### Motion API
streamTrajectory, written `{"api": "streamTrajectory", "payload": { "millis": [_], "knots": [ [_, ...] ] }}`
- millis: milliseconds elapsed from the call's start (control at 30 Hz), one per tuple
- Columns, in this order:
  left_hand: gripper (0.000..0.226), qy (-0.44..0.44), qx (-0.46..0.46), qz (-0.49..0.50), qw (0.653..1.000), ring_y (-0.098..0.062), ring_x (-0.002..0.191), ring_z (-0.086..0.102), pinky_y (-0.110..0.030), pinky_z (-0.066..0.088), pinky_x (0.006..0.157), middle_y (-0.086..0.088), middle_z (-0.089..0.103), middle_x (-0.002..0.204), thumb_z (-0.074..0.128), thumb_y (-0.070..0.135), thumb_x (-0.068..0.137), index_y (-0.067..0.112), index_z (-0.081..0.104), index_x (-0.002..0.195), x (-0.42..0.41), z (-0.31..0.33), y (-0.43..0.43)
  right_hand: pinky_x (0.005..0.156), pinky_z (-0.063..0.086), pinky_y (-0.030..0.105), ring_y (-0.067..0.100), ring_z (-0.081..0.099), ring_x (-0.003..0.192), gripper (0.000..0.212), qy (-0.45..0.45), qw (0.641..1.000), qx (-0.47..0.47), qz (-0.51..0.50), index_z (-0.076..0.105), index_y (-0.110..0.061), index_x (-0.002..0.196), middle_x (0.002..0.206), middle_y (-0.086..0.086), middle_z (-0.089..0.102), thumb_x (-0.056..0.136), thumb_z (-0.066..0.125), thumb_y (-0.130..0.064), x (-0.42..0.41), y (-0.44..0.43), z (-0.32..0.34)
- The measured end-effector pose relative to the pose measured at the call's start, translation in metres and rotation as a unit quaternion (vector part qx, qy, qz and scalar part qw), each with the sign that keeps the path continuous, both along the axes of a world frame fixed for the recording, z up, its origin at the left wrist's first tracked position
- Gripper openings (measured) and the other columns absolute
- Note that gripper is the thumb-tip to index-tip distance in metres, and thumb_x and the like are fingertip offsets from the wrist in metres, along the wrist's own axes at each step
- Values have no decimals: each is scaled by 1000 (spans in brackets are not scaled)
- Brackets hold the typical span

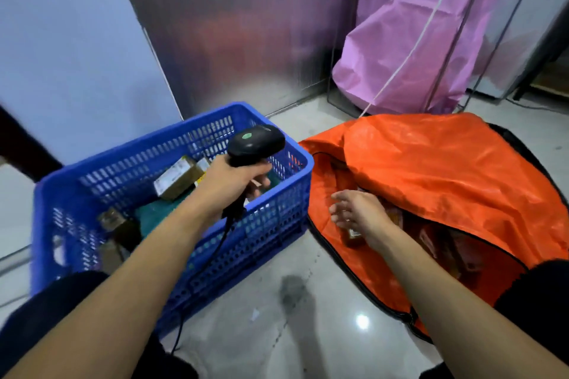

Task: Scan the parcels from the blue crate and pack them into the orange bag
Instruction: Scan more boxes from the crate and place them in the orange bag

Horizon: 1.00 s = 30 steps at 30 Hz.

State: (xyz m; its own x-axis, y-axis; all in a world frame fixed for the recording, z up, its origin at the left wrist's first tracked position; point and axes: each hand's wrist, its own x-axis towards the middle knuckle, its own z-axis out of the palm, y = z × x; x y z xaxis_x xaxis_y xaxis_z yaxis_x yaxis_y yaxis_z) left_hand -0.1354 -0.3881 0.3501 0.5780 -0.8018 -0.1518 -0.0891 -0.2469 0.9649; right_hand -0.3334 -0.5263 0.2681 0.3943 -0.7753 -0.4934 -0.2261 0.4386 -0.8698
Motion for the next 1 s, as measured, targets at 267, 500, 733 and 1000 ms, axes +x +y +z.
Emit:
{"api": "streamTrajectory", "payload": {
  "millis": [267, 500, 733, 1000],
  "knots": [
    [10, 24, -38, 159, 986, -14, 43, 50, -25, 41, 46, -3, 70, 62, 75, 15, 91, 11, 67, 86, 97, 51, 64, 58, 50, 29, 18, 60, 52, 11, -9, 988, -70, 136, 67, -8, 99, 67, 6, 68, 99, 58, -14, 92, 38, 20],
    [9, -24, -32, 220, 975, -17, 43, 49, -23, 43, 46, -6, 72, 67, 75, 16, 89, 9, 69, 85, 155, 54, 114, 58, 46, 28, 18, 59, 57, 16, 22, 952, -132, 275, 67, -7, 94, 73, 9, 68, 102, 57, -15, 199, 91, 12],
    [5, -17, -54, 301, 952, -16, 40, 45, -25, 38, 45, -1, 69, 60, 72, 16, 90, 12, 71, 90, 197, 64, 163, 61, 49, 35, 18, 60, 57, 21, 56, 896, -189, 399, 63, -12, 75, 70, 5, 67, 95, 60, -17, 295, 172, -24],
    [23, -16, -22, 330, 944, -13, 43, 49, -25, 45, 47, -4, 72, 70, 74, 19, 89, 6, 71, 108, 229, 50, 208, 79, 42, 34, 35, 59, 86, 24, 216, 687, -269, 640, 67, -3, 93, 96, 21, 62, 96, 55, -24, 376, 259, -76]
  ]
}}
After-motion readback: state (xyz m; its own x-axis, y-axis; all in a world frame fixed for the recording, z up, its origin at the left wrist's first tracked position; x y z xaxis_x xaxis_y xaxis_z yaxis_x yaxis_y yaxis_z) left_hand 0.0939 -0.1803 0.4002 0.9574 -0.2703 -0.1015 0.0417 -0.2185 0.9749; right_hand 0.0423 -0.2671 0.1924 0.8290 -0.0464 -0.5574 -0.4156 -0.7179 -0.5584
